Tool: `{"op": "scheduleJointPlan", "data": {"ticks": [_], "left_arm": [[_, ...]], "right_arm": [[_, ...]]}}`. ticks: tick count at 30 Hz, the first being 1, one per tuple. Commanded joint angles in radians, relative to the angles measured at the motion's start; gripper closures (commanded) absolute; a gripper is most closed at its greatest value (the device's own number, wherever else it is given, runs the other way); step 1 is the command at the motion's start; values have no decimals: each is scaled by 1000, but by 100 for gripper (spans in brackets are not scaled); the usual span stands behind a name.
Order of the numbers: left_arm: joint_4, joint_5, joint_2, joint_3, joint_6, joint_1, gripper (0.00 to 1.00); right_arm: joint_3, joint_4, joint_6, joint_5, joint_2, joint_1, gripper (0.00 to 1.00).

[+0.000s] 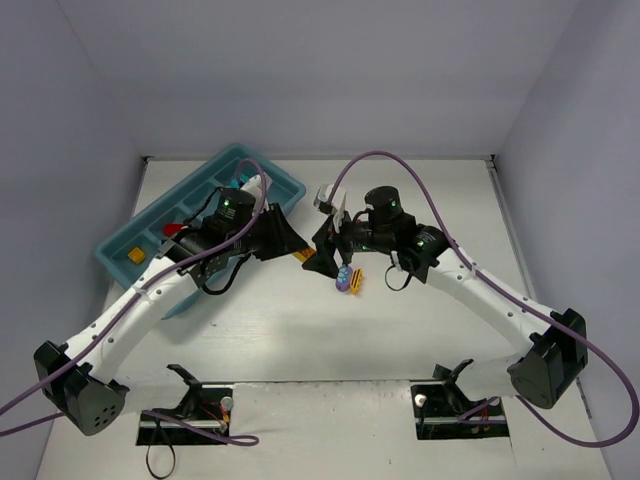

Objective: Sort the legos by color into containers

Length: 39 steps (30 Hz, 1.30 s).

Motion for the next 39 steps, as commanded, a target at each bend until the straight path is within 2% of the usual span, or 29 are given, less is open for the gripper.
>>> {"op": "scheduleJointPlan", "data": {"ticks": [1,5,6,9,11,13,16,19,21,25,26,28,29,33,37,39], "left_arm": [[-53,-116,-42,-2,75,32,100],[-141,-208,-94,-41,130,168,100],[-159,-216,-105,-59,161,255,100],[-231,-298,-131,-74,241,382,100],[-262,-357,-130,-88,276,506,100],[-264,-381,-112,-105,316,636,100],[-212,-392,-67,-131,350,750,100],[-147,-377,12,-151,373,877,91],[-121,-374,56,-142,379,906,90],[-106,-403,140,-101,379,931,72],[-106,-401,145,-85,381,933,61],[-107,-407,149,-72,379,933,50],[-107,-406,148,-62,379,933,41],[-124,-380,122,-44,384,933,31],[-159,-308,51,-22,381,928,30],[-153,-228,16,-28,370,916,30]], "right_arm": [[19,51,23,73,-36,2,32],[-6,42,64,202,-61,-11,30],[-11,41,87,252,-73,-13,29],[-38,36,144,366,-102,-21,28],[-58,35,159,420,-114,-27,28],[-89,25,226,516,-128,-31,26],[-127,-13,291,584,-136,-48,27],[-167,-37,352,653,-148,-74,30],[-188,-42,385,664,-163,-108,31],[-233,-59,449,658,-163,-166,31],[-235,-62,451,661,-157,-171,30],[-238,-76,454,663,-140,-174,29],[-238,-77,458,661,-119,-174,29],[-236,-77,445,606,-64,-174,28],[-222,-79,422,584,-13,-173,28],[-215,-79,425,583,7,-174,28]]}}
